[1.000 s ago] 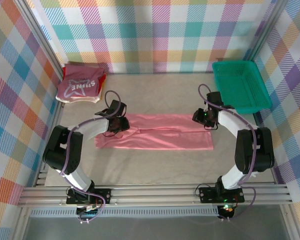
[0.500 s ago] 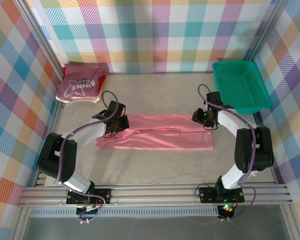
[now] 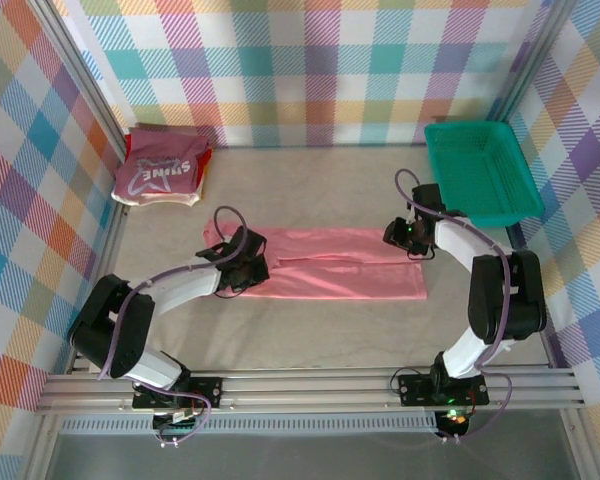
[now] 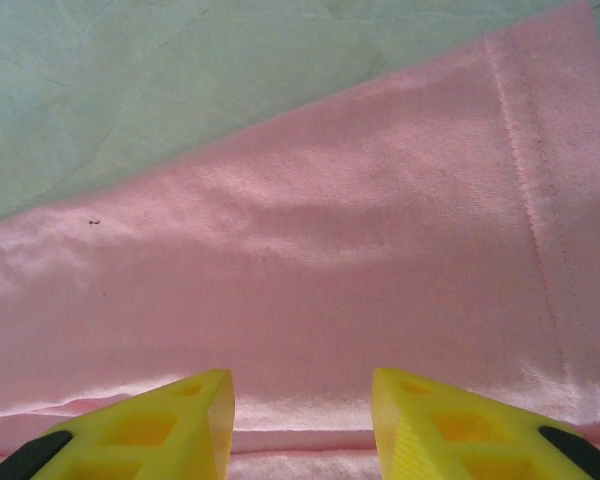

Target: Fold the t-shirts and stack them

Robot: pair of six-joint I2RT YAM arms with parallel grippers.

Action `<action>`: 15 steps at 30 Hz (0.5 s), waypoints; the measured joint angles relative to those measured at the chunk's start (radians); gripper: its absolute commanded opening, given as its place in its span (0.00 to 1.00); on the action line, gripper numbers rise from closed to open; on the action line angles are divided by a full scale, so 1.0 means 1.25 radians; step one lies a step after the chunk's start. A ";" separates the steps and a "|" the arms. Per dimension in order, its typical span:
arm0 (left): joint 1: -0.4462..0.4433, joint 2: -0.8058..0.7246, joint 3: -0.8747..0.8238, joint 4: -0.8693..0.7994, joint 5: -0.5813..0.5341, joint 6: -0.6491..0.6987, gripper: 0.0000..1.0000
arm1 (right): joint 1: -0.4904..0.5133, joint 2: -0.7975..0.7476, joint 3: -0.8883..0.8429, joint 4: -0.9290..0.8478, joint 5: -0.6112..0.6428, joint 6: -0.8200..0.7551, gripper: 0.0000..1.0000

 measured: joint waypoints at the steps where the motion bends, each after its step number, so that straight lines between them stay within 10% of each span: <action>1: -0.014 0.000 -0.009 0.004 -0.008 -0.015 0.00 | 0.000 0.003 0.000 0.000 -0.001 0.000 0.41; 12: -0.075 0.033 -0.006 0.002 -0.099 -0.077 0.04 | 0.000 0.019 0.000 0.012 -0.012 0.000 0.41; 15: -0.076 -0.037 -0.007 -0.027 -0.136 -0.083 0.26 | 0.000 0.019 0.000 0.011 -0.012 0.000 0.41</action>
